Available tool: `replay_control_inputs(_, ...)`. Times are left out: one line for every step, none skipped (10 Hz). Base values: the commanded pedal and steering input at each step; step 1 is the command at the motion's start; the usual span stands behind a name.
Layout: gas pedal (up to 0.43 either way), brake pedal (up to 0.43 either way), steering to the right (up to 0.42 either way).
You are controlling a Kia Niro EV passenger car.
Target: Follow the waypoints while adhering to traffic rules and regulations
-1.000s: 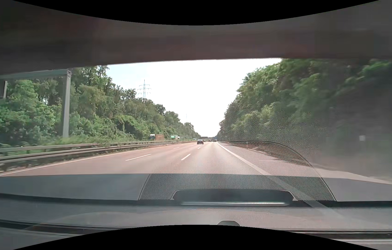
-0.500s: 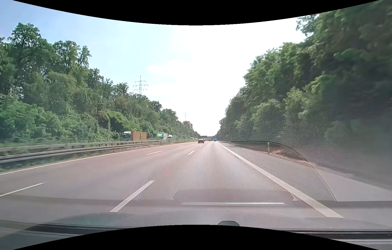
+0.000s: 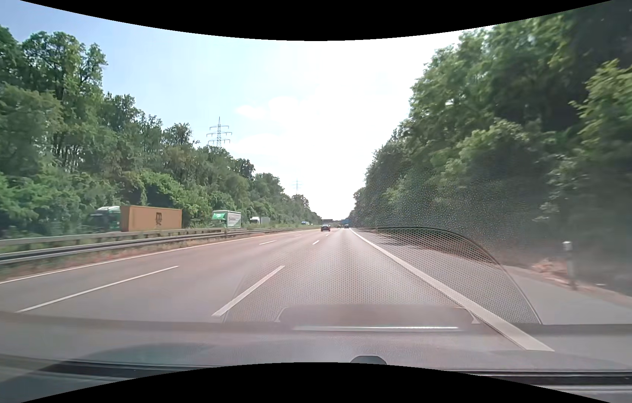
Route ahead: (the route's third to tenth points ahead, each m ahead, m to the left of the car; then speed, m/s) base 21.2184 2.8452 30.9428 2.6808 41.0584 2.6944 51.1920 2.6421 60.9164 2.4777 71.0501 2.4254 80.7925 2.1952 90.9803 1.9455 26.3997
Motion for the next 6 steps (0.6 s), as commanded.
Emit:
replay_control_inputs(0.287, 0.000, -0.001)
replay_control_inputs(0.287, 0.000, -0.001)
replay_control_inputs(0.287, 0.000, -0.001)
replay_control_inputs(0.287, 0.000, -0.001)
replay_control_inputs(0.287, 0.000, -0.001)
replay_control_inputs(0.287, 0.000, -0.001)
